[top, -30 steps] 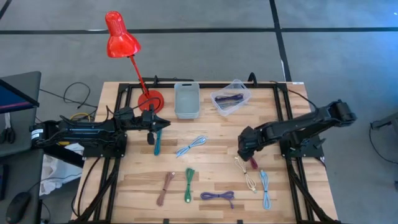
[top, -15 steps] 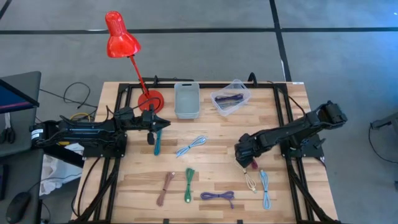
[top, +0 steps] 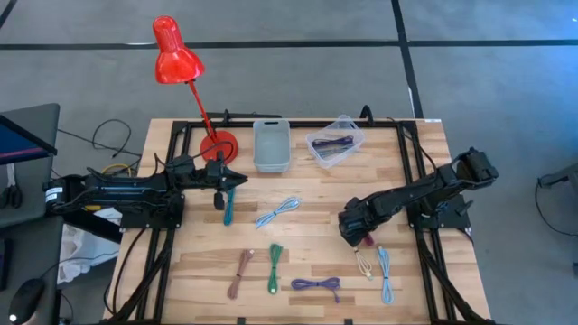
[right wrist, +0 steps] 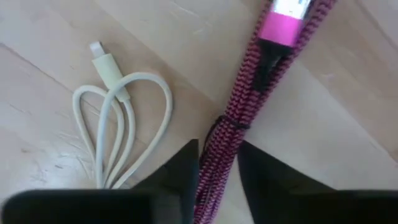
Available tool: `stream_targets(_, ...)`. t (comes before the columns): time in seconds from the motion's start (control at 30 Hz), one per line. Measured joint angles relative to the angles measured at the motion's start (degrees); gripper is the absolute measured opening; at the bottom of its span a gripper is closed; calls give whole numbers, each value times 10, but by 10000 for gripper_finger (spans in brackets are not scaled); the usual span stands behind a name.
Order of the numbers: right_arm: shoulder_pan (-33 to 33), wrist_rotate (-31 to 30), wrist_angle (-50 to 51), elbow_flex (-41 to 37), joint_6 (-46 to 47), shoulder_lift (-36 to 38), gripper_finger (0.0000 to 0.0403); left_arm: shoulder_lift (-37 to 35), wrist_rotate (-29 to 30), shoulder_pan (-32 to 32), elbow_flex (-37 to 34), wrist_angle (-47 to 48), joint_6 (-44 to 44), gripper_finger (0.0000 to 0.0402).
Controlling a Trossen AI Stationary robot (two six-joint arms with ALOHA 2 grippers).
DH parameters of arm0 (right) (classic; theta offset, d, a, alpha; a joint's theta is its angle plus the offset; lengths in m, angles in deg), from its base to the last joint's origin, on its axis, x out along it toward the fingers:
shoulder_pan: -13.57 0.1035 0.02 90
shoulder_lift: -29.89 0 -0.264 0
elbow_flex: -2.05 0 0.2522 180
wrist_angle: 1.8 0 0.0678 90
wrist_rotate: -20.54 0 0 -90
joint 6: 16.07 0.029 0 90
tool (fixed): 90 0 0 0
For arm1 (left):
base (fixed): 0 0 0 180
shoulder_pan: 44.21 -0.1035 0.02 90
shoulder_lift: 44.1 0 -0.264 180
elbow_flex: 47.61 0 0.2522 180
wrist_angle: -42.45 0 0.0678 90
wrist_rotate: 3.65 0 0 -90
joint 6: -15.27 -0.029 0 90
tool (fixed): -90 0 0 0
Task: Pick & Place USB Port
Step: Put the pink charger cable into the transparent bin
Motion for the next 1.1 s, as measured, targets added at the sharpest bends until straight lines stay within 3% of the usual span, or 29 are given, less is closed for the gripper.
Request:
stream_targets(0.2, 0, 0, 0, 0, -18, 0, 11, 0, 0, 0, 0, 0, 0, 40)
stream_targets(0.53, -13, -2, 24, 0, -55, 14, 7, 0, 0, 0, 0, 0, 0, 40)
stream_targets(1.1, -147, -171, 32, 0, -238, 120, 2, 0, 0, 0, 0, 0, 2, 40)
